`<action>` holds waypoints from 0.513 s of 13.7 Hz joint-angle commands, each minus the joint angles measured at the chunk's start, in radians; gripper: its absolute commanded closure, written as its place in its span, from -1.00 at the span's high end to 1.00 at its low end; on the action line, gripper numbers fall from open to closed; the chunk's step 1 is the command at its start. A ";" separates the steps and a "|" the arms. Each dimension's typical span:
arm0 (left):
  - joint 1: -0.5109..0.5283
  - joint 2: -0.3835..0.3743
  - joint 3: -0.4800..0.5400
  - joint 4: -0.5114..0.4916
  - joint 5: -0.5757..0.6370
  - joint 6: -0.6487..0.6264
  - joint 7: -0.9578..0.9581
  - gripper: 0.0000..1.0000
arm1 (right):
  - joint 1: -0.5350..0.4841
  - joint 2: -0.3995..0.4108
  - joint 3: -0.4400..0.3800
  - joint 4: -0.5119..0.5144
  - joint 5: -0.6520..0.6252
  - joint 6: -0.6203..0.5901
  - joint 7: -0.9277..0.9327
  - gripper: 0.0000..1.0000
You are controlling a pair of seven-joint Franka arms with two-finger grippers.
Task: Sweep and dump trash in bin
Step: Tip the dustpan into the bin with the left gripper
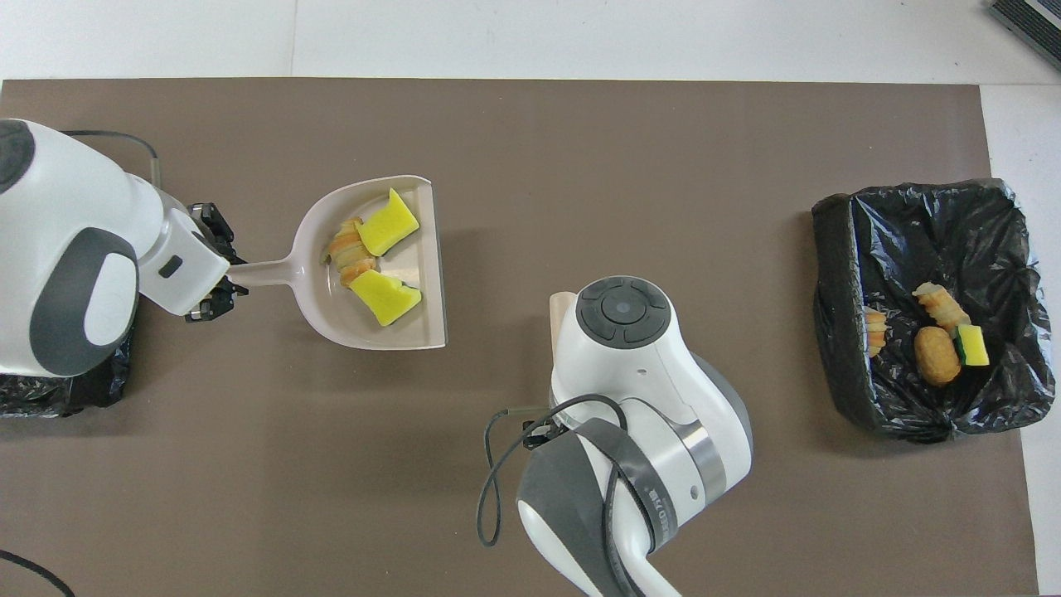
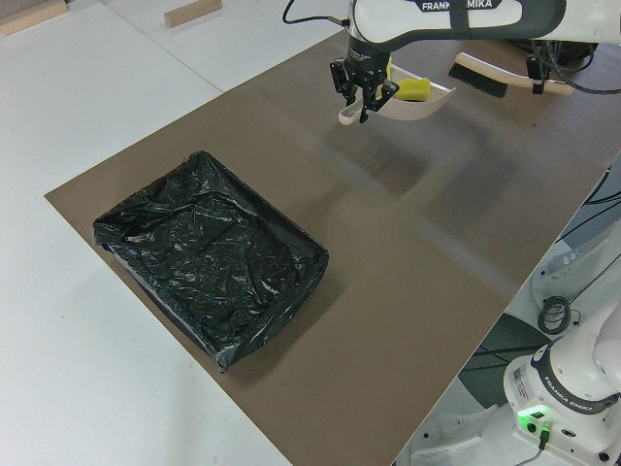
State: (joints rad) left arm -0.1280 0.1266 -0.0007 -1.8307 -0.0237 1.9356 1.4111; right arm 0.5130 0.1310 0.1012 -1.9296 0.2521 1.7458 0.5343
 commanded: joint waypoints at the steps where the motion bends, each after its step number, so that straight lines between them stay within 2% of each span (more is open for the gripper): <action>1: 0.111 0.011 -0.008 0.077 -0.015 -0.060 0.101 -1.00 | 0.066 -0.012 0.005 -0.051 0.041 0.118 0.105 -1.00; 3: 0.209 0.031 -0.007 0.097 -0.007 -0.050 0.231 -1.00 | 0.162 0.031 0.005 -0.051 0.044 0.211 0.244 -1.00; 7: 0.401 0.031 -0.001 0.105 0.010 -0.024 0.431 -1.00 | 0.214 0.033 0.005 -0.127 0.039 0.291 0.224 -1.00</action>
State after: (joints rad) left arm 0.1997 0.1458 0.0084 -1.7561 -0.0206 1.9104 1.7692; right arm 0.7191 0.1843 0.1076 -2.0108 0.2830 2.0047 0.7787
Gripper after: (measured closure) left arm 0.683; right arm 0.736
